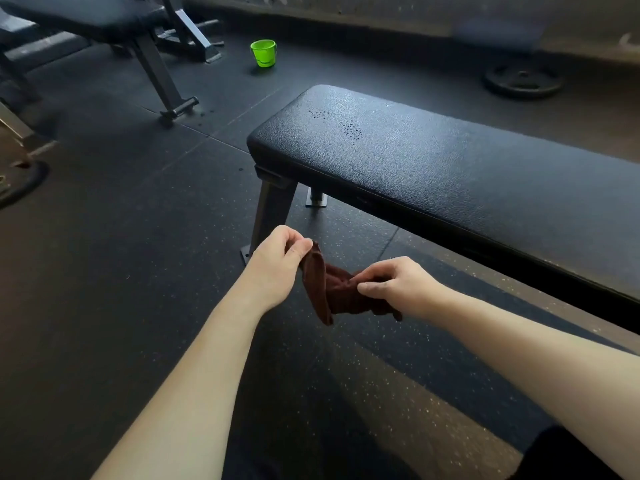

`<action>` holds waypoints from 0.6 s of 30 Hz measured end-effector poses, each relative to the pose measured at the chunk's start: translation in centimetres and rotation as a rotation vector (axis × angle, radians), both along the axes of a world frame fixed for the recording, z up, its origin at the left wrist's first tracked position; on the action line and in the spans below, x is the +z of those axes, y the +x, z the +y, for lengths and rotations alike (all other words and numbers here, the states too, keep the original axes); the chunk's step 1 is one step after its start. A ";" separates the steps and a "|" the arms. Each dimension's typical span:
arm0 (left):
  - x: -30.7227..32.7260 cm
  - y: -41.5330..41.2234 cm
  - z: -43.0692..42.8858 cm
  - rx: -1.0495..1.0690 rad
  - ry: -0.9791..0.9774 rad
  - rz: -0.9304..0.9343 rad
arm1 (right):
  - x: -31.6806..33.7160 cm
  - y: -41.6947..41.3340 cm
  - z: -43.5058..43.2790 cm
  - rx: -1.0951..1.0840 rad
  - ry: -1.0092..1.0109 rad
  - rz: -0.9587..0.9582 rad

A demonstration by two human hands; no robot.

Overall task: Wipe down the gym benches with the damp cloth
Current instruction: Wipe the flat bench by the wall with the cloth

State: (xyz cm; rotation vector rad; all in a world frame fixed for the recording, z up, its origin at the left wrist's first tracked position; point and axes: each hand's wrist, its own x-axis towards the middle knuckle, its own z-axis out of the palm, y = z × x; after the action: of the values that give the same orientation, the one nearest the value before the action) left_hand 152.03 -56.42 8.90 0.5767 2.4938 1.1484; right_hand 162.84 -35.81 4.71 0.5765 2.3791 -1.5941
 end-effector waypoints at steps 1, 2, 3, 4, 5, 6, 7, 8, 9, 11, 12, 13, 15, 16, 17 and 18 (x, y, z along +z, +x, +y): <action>0.1 0.1 0.2 0.014 0.025 -0.020 | -0.1 0.0 0.0 -0.026 -0.069 0.005; 0.1 0.2 0.4 0.027 0.050 -0.034 | -0.2 -0.1 0.1 -0.054 -0.154 0.000; 0.0 0.2 0.7 0.043 0.071 -0.046 | -0.3 -0.1 0.0 -0.085 -0.253 -0.014; 0.0 0.3 0.9 0.065 0.083 -0.063 | -0.5 -0.3 -0.1 -0.119 -0.360 -0.042; -0.2 0.3 1.2 0.097 0.087 -0.084 | -0.7 -0.3 -0.2 -0.151 -0.463 -0.090; -0.5 0.3 1.3 0.134 0.089 -0.113 | -0.9 -0.4 -0.2 -0.172 -0.547 -0.158; -0.9 0.2 1.4 0.175 0.093 -0.148 | -1.0 -0.4 -0.3 -0.170 -0.611 -0.236; -1.4 0.0 1.6 0.216 0.107 -0.190 | -1.2 -0.3 -0.2 -0.144 -0.654 -0.307; -1.9 -0.2 1.6 0.259 0.124 -0.241 | -1.3 -0.2 -0.2 -0.111 -0.686 -0.357; -3.4 -0.9 1.5 0.347 0.154 -0.354 | -1.2 -0.1 -0.3 -0.033 -0.728 -0.377; -3.7 -1.1 1.6 0.387 0.183 -0.414 | -1.1 0.0 -0.4 0.002 -0.721 -0.349; -3.5 -1.1 1.8 0.426 0.218 -0.472 | -0.9 0.1 -0.5 0.028 -0.707 -0.306; -2.5 -0.7 2.2 0.492 0.273 -0.544 | -0.7 0.3 -0.7 0.102 -0.677 -0.229; -2.4 -0.7 2.3 0.511 0.286 -0.565 | -0.7 0.3 -0.9 0.146 -0.631 -0.204; -2.4 -0.8 2.3 0.522 0.288 -0.580 | -0.5 0.4 -1.2 0.177 -0.554 -0.175; -2.5 -0.9 2.3 0.530 0.289 -0.586 | -0.4 0.3 -1.5 0.194 -0.457 -0.142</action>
State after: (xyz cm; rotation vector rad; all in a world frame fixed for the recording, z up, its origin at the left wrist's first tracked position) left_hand 151.15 -54.12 6.40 -0.3553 2.0155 1.5960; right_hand 163.19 -37.36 4.35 0.3392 1.8189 -1.8503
